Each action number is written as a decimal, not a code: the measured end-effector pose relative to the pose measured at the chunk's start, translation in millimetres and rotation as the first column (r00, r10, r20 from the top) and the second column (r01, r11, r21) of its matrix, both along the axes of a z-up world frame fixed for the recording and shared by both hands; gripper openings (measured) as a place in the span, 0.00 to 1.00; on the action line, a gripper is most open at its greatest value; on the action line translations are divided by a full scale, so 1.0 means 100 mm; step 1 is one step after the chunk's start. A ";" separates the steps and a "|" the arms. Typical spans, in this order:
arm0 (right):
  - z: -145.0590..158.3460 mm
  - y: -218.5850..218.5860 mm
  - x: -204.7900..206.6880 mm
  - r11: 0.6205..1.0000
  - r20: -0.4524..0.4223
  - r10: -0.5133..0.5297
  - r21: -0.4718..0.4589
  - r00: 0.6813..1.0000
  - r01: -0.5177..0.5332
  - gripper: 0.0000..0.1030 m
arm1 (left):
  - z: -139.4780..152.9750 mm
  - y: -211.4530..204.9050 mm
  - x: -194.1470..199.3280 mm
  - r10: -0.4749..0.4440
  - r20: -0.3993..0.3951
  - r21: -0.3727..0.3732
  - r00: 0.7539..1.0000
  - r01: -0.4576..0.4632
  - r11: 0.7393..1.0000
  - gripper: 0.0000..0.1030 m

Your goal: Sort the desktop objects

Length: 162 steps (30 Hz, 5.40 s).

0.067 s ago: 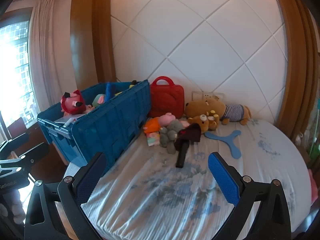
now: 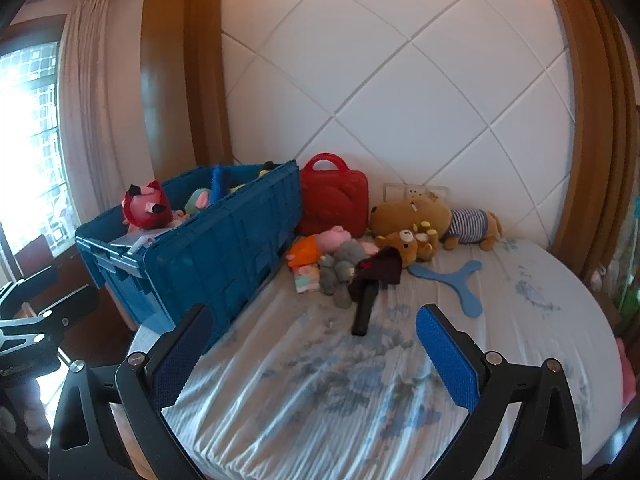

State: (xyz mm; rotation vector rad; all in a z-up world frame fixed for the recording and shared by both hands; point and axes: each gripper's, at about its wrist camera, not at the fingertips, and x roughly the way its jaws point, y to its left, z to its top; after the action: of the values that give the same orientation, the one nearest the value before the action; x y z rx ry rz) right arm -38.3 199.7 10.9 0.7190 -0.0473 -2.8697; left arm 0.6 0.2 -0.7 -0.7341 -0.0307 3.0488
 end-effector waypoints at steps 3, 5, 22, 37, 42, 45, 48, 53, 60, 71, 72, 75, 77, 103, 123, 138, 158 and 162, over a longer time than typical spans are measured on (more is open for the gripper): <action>-0.01 -0.01 -0.02 1.000 0.004 0.001 0.012 1.000 -0.001 1.00 | -0.01 0.00 0.01 -0.002 -0.001 -0.002 1.000 0.002 1.000 1.00; -0.01 -0.02 -0.03 1.000 0.007 0.001 0.021 1.000 -0.001 1.00 | -0.02 0.00 0.01 -0.004 -0.001 -0.004 1.000 0.004 1.000 1.00; -0.10 0.11 0.08 1.000 0.017 -0.021 0.015 1.000 0.020 1.00 | -0.04 0.08 0.02 -0.023 0.000 -0.009 1.000 0.023 1.000 1.00; -0.12 0.17 0.06 1.000 0.024 -0.024 0.016 0.999 0.023 1.00 | -0.08 0.05 0.00 -0.039 0.000 -0.009 0.999 0.039 0.999 1.00; -0.11 0.15 0.05 1.000 0.021 -0.024 0.017 0.999 0.024 1.00 | -0.07 0.05 0.01 -0.037 -0.004 -0.007 0.999 0.037 0.999 1.00; -0.11 0.15 0.05 1.000 0.020 -0.024 0.018 1.000 0.024 1.00 | -0.06 0.05 0.02 -0.037 -0.005 -0.008 0.999 0.037 0.999 1.00; -0.13 0.16 0.07 1.000 0.018 -0.027 0.015 0.999 0.027 1.00 | -0.06 0.05 0.01 -0.039 -0.004 -0.009 0.999 0.039 0.999 1.00; -0.15 0.17 0.07 0.999 0.018 -0.030 0.015 0.999 0.030 1.00 | -0.07 0.03 0.01 -0.046 -0.005 -0.011 0.999 0.046 0.999 1.00; -0.15 0.19 0.06 0.999 0.021 -0.033 0.017 0.999 0.033 1.00 | -0.07 0.05 -0.02 -0.050 0.000 -0.009 0.999 0.050 0.999 1.00; -0.20 0.26 -0.07 0.999 0.035 -0.035 0.010 0.999 0.035 1.00 | -0.15 0.13 -0.25 -0.054 0.027 0.017 0.998 0.053 0.998 1.00; -0.20 0.30 -0.09 0.999 0.033 -0.039 0.003 0.999 0.039 1.00 | -0.17 0.14 -0.30 -0.053 0.033 0.025 0.998 0.053 0.998 1.00; -0.23 0.45 -0.14 0.998 0.006 -0.061 -0.020 0.998 0.061 1.00 | -0.23 0.18 -0.43 -0.054 0.050 0.049 0.997 0.051 0.997 1.00; -0.28 0.58 -0.20 0.996 -0.016 -0.079 -0.033 0.997 0.079 1.00 | -0.31 0.27 -0.59 -0.061 0.074 0.061 0.995 0.056 0.997 1.00; -1.90 1.21 -2.79 0.988 0.421 -0.007 -0.140 0.907 0.073 1.00 | -1.65 0.93 -3.20 -0.091 0.390 -0.023 0.916 0.109 0.994 0.88; -3.24 0.75 -4.14 0.993 0.601 0.100 -0.113 0.793 -0.039 0.36 | -2.61 1.18 -4.68 -0.088 0.455 -0.034 0.886 0.116 0.993 0.88; -3.32 1.71 -4.16 0.995 0.584 -0.076 -0.003 0.808 0.095 0.34 | -3.11 1.75 -5.56 -0.122 0.513 -0.057 0.850 0.176 0.983 0.84; -2.52 1.44 -3.55 0.996 0.441 -0.015 -0.070 0.898 0.051 0.34 | -2.14 1.35 -4.09 -0.230 0.408 0.084 0.884 0.215 0.973 0.39; -2.54 1.46 -3.40 0.996 0.457 -0.041 -0.056 0.888 0.074 0.45 | -2.10 1.30 -3.83 -0.200 0.418 0.068 0.886 0.189 0.980 0.39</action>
State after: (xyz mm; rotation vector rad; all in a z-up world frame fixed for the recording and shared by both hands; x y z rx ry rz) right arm -378.3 345.6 -243.4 1.3808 -0.2368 -2.6656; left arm -382.2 129.8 -211.0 -1.2960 0.0031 2.6381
